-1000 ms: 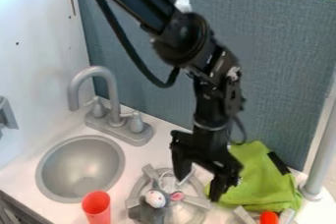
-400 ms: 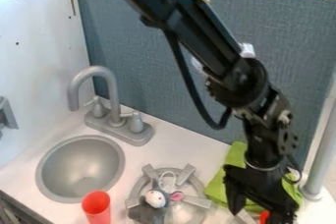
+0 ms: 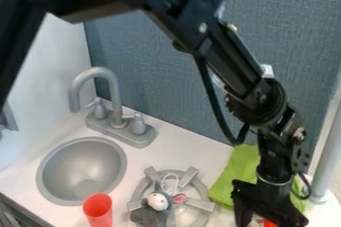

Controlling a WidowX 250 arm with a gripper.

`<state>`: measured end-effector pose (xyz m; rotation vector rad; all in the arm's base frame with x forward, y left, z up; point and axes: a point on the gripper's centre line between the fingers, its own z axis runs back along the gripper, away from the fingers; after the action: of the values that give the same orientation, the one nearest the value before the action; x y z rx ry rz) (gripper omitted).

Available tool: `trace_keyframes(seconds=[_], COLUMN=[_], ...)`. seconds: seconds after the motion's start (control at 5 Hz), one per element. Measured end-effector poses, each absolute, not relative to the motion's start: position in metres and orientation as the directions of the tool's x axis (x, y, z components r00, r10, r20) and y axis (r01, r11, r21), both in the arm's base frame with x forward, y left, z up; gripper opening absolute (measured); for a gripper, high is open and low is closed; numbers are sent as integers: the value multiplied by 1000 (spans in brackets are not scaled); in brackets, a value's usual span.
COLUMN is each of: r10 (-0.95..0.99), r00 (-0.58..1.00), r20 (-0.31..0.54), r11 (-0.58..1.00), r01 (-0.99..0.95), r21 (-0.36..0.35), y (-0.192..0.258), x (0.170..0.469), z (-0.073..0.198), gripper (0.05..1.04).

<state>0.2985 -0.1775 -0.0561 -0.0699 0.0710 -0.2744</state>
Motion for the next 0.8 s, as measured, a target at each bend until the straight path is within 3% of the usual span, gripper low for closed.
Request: trace_keyframes(seconds=[0.4, 0.6, 0.8], r10=[-244, -262, -267], r00=[967, 962, 962], r20=[-71, -73, -58], r11=[967, 961, 957], r01=[237, 253, 258], r21=[-93, -109, -131], y=[-187, -196, -200], x=[302, 298, 300], z=[-76, -85, -84], gripper=[1001, 927, 663])
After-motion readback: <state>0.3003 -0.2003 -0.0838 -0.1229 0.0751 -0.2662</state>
